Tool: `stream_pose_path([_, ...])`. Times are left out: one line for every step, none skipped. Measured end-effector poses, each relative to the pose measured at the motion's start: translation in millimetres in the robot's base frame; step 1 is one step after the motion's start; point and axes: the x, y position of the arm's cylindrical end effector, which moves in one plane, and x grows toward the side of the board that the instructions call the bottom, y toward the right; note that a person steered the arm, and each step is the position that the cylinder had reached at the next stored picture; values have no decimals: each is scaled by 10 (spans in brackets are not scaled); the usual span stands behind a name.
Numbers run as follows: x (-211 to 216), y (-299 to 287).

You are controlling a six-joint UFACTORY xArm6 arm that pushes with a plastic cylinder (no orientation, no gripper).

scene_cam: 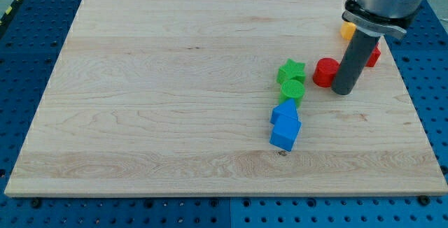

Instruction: Push the red circle closer to the green star

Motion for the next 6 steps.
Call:
stream_pose_path([0, 163])
stream_pose_path([-90, 66])
stream_pose_path([-132, -109])
stream_pose_path([-132, -21])
stream_pose_path([-69, 362])
stream_pose_path([135, 739])
